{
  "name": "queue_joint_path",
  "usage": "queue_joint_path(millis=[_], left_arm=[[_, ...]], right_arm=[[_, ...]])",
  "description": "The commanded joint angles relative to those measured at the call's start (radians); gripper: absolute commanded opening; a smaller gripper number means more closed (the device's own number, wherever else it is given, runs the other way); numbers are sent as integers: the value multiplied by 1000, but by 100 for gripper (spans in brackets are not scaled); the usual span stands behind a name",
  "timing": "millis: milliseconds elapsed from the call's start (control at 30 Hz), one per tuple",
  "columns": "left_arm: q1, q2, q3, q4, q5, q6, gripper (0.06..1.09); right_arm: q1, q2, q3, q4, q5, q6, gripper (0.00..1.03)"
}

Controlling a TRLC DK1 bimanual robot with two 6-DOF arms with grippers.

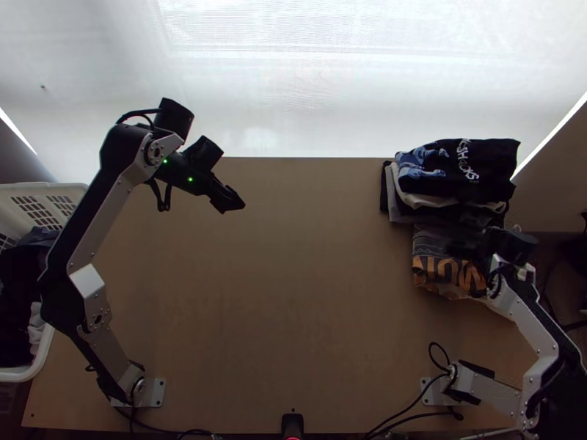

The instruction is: Fold the t-shirt

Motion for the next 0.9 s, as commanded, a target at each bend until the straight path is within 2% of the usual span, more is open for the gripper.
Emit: queue_joint_path(millis=[0, 100, 267, 600, 867], left_arm=[[-1, 5, 5, 4, 5, -3, 104], [6, 5, 3, 9, 17, -5, 104], [18, 5, 5, 18, 24, -3, 104], [53, 1, 11, 18, 39, 10, 104], [58, 1, 12, 18, 45, 15, 104]], right_arm=[[-76, -203, 57, -153, -8, 23, 96], [-138, -255, 25, -190, -7, 19, 96], [-261, -198, -39, -193, -5, -7, 96], [-487, 84, -76, -140, -5, -85, 96], [-510, 127, -78, -111, -7, -85, 96]])
